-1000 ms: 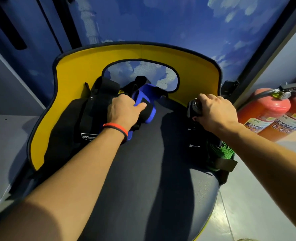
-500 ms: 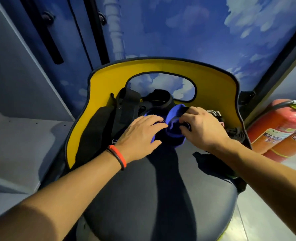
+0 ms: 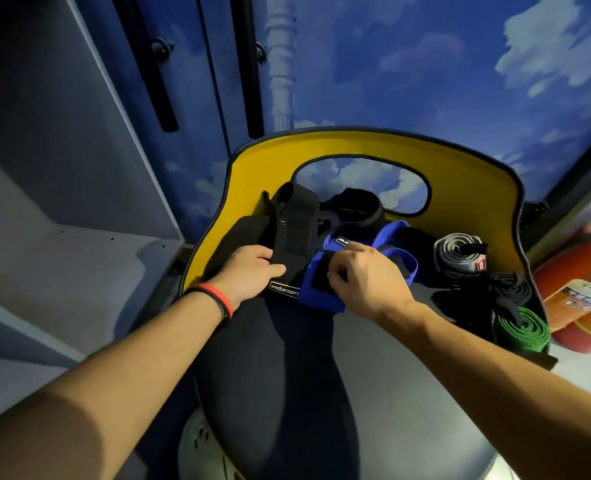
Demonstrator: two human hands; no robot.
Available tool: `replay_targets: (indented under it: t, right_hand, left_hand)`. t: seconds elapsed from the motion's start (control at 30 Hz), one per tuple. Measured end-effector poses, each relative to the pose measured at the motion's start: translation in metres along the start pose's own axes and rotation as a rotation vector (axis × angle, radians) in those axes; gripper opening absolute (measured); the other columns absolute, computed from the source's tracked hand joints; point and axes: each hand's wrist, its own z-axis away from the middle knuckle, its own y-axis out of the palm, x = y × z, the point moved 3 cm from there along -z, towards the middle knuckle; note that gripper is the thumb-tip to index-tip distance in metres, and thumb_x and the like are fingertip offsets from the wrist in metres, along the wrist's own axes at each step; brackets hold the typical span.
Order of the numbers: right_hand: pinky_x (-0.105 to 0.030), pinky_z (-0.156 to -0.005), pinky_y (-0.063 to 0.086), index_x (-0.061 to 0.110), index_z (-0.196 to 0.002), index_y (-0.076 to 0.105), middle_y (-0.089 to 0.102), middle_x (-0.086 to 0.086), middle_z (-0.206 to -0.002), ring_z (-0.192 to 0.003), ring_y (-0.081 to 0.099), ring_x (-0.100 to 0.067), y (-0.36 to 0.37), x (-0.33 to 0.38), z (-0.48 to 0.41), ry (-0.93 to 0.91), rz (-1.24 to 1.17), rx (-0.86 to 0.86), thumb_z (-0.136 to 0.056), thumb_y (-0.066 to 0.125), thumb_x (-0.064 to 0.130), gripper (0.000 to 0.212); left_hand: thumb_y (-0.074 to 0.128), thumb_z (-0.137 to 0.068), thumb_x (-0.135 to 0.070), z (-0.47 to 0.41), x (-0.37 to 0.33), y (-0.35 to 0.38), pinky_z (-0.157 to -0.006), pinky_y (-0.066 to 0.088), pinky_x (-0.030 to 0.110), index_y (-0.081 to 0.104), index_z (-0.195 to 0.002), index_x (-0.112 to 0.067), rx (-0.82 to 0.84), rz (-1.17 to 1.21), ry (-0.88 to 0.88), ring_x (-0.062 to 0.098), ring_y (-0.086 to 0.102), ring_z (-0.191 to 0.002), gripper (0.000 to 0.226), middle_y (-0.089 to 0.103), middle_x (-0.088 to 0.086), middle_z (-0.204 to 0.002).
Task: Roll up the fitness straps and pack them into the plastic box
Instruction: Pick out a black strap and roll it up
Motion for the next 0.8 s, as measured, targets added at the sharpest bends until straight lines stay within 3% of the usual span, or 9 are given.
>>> replay_targets:
  t: [0.07,0.17,0.3,0.37,0.47,0.57,0.63,0.7,0.8]
  right_hand:
    - [-0.042,-0.072,0.053,0.018,-0.088,0.069,0.061,0.000,-0.096,-0.087,0.059,-0.023,0.002,0.004,-0.003,0.049,-0.076,-0.012,-0.092,0.060,0.027,0.014]
    - [-0.041,-0.076,0.052,0.016,-0.089,0.070,0.063,-0.003,-0.095,-0.088,0.058,-0.024,0.003,0.003,-0.007,0.122,-0.148,-0.021,-0.089,0.063,0.024,0.010]
    - [-0.043,-0.080,0.054,0.013,-0.097,0.073,0.069,-0.007,-0.101,-0.094,0.063,-0.028,0.007,-0.007,-0.007,0.165,-0.131,0.059,-0.089,0.065,0.024,0.015]
    - [-0.043,-0.082,0.054,0.012,-0.096,0.073,0.073,-0.006,-0.094,-0.089,0.066,-0.025,0.006,-0.010,-0.005,0.214,-0.306,0.017,-0.097,0.061,0.028,0.020]
    - [-0.038,-0.082,0.055,0.009,-0.099,0.073,0.075,-0.004,-0.092,-0.082,0.066,-0.019,-0.001,-0.003,-0.003,0.470,-0.970,-0.023,-0.104,0.048,0.049,0.048]
    - [-0.040,-0.092,0.055,0.008,-0.115,0.072,0.077,-0.009,-0.109,-0.102,0.072,-0.028,-0.006,0.005,-0.009,0.628,-1.486,0.099,-0.099,0.037,0.069,0.072]
    - [-0.043,-0.097,0.053,0.007,-0.129,0.067,0.072,-0.016,-0.124,-0.116,0.068,-0.032,-0.014,0.009,-0.011,0.605,-1.738,0.204,-0.099,0.040,0.067,0.072]
    - [-0.040,-0.092,0.055,0.006,-0.132,0.066,0.069,-0.018,-0.127,-0.112,0.067,-0.032,-0.022,0.009,-0.007,0.607,-1.821,0.291,-0.100,0.049,0.055,0.061]
    - [-0.036,-0.080,0.057,0.003,-0.127,0.065,0.069,-0.017,-0.113,-0.092,0.069,-0.029,-0.027,0.001,0.001,0.616,-1.737,0.285,-0.100,0.056,0.037,0.044]
  left_hand:
    - [0.070,-0.093,-0.008,0.000,-0.004,0.003,-0.097,0.045,0.030,0.064,-0.129,-0.010,0.025,0.063,0.014,0.015,0.057,-0.104,0.036,0.066,0.005,-0.114]
    - [0.064,-0.095,-0.002,-0.004,-0.012,0.000,-0.106,0.045,0.034,0.055,-0.140,-0.007,-0.004,0.172,0.054,0.018,0.057,-0.115,0.046,0.062,0.011,-0.129]
    - [0.058,-0.098,-0.001,-0.013,-0.032,-0.022,-0.084,0.053,0.032,0.065,-0.112,-0.017,-0.119,0.527,0.139,0.022,0.066,-0.104,0.023,0.070,0.005,-0.109]
    - [0.059,-0.099,-0.004,-0.014,-0.044,-0.033,-0.072,0.055,0.026,0.065,-0.119,-0.013,-0.105,0.632,0.153,0.021,0.069,-0.099,0.023,0.072,0.005,-0.108]
    - [0.059,-0.098,-0.004,0.002,-0.059,-0.035,-0.073,0.059,0.027,0.058,-0.136,-0.010,0.062,0.705,0.151,0.019,0.072,-0.101,0.038,0.072,0.008,-0.117]
    - [0.058,-0.097,0.001,0.022,-0.063,-0.024,-0.097,0.056,0.042,0.050,-0.145,-0.013,0.329,0.593,0.190,0.023,0.068,-0.116,0.051,0.069,0.007,-0.128]
    - [0.058,-0.095,0.005,0.036,-0.059,-0.014,-0.104,0.051,0.048,0.052,-0.143,-0.014,0.553,0.476,0.217,0.028,0.064,-0.122,0.052,0.066,0.011,-0.133]
    - [0.058,-0.093,0.010,0.047,-0.052,0.000,-0.105,0.051,0.047,0.058,-0.136,-0.008,0.727,0.358,0.244,0.030,0.063,-0.122,0.047,0.063,0.018,-0.135]
    - [0.060,-0.091,0.012,0.056,-0.040,0.018,-0.100,0.055,0.036,0.059,-0.131,0.002,0.834,0.225,0.180,0.020,0.068,-0.112,0.041,0.064,0.020,-0.134]
